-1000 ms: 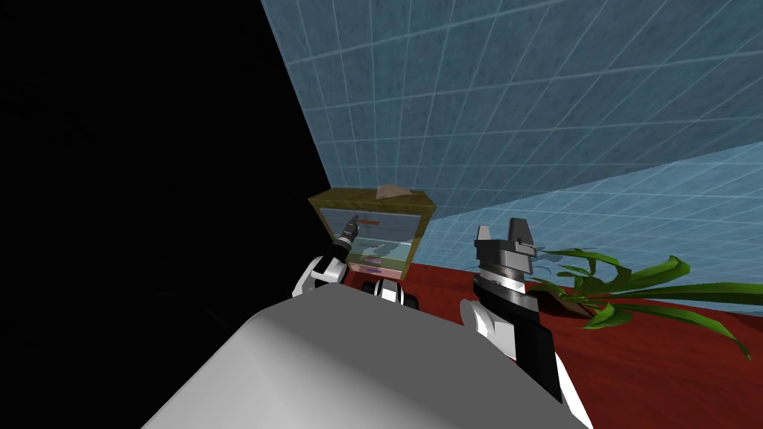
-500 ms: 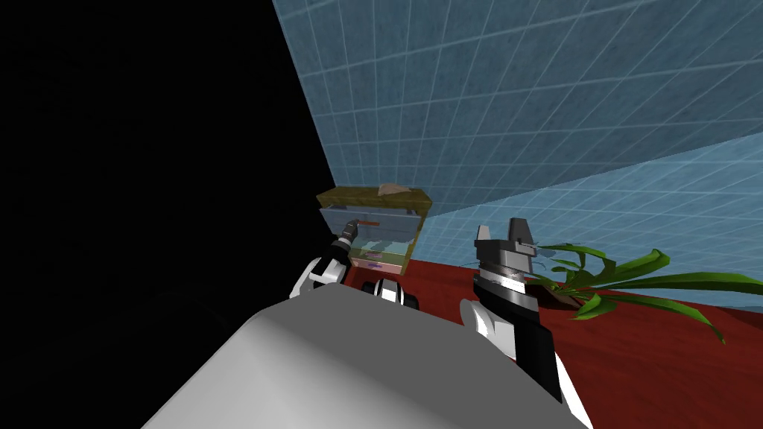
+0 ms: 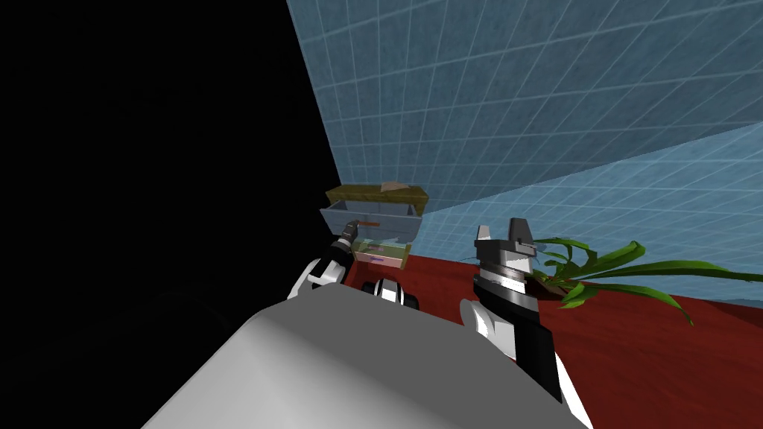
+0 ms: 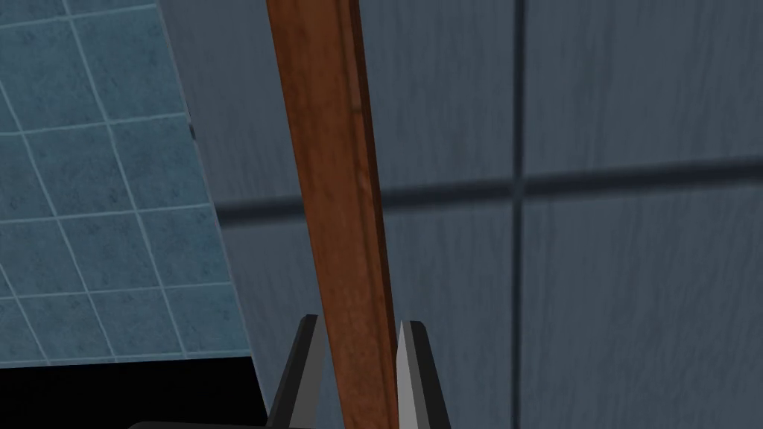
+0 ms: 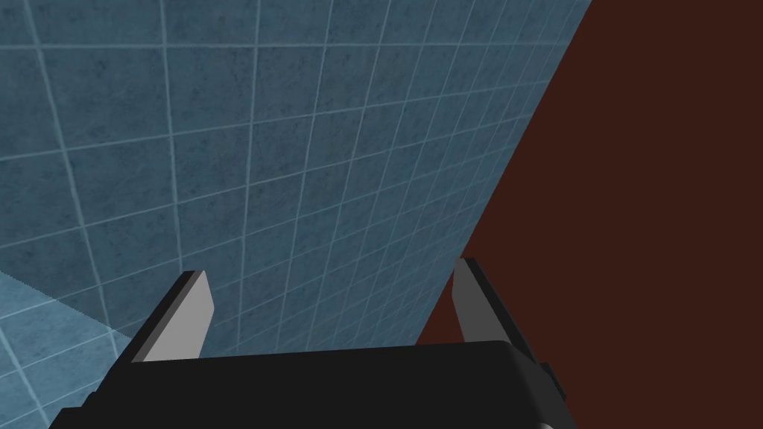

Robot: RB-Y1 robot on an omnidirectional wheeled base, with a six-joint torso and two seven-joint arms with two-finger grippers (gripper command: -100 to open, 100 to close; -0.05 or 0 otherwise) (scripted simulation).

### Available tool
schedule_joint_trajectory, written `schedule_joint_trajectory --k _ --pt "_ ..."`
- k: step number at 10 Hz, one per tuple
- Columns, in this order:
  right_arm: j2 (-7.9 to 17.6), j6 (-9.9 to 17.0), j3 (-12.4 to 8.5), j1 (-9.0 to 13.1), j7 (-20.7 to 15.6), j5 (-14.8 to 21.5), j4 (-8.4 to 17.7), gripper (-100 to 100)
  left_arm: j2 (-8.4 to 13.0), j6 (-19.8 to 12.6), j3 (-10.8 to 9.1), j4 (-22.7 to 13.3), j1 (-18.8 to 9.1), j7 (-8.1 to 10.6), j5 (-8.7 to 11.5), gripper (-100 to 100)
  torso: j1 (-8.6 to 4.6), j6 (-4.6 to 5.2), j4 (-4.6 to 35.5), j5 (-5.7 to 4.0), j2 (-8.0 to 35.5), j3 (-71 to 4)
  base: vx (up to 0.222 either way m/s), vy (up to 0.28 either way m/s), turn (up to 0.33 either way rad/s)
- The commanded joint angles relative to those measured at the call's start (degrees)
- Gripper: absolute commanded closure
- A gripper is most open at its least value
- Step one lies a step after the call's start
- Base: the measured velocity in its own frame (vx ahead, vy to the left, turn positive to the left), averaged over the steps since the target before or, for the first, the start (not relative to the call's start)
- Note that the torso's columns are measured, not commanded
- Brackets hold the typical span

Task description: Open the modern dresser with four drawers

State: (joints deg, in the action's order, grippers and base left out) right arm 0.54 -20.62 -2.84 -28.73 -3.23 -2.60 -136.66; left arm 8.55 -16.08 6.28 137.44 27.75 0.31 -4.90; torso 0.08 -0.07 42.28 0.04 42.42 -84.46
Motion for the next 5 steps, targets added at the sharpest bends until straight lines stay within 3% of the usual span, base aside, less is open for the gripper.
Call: schedule_joint_trajectory --k 1,5 --pt "0.0 0.0 0.0 -0.01 0.0 0.0 0.0 0 0.66 -4.1 -0.29 3.72 -0.41 0.44 0.1 -100 0.0 0.04 -0.05 -0.02 -0.38 -0.23 0.026 0.0 -0.012" --pt "0.01 -0.01 -0.01 -0.03 0.0 0.0 -0.01 0 1.54 -9.57 -0.67 8.68 -0.96 1.03 0.24 -100 -0.1 0.07 0.01 -0.06 -0.13 -0.11 0.041 0.006 -0.007"
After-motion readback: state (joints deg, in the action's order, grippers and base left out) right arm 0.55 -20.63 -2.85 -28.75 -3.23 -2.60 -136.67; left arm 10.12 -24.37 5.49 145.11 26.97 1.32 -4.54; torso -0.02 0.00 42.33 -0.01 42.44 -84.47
